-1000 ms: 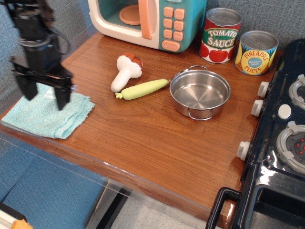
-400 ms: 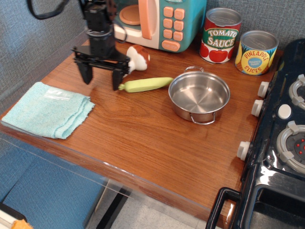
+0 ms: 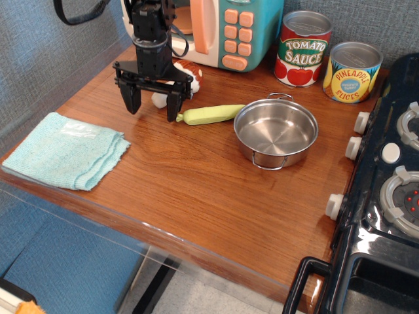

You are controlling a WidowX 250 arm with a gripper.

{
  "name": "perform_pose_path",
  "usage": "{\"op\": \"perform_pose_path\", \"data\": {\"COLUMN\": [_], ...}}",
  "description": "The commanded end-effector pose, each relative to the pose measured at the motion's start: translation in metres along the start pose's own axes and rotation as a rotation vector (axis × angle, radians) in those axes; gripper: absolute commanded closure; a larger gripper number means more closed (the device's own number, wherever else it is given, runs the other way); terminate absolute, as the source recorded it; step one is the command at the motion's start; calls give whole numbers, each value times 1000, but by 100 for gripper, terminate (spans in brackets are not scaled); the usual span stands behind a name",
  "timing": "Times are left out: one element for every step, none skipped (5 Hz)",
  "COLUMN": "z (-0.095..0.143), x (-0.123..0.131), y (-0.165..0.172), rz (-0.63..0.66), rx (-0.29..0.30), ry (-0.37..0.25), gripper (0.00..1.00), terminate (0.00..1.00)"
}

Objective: Move the mushroom towards the bottom right side of the table.

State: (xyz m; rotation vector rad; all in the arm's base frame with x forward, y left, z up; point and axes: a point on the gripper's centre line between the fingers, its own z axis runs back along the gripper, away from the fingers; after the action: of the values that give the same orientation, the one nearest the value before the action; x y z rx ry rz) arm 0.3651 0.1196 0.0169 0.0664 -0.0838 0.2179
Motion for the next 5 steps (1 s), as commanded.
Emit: {"op": "perform_pose_path", "data": {"z": [38, 39, 34, 31, 25], "x": [28, 41, 41, 40, 34], "y": [3, 3, 3, 4, 6], "rz": [-29, -46, -75, -77, -116], "rx": [-33, -19, -8, -33, -86], "ry": [-127, -151, -175, -200, -215], "gripper": [0, 0, 0, 100, 100], "terminate": [0, 0, 0, 0, 0]}}
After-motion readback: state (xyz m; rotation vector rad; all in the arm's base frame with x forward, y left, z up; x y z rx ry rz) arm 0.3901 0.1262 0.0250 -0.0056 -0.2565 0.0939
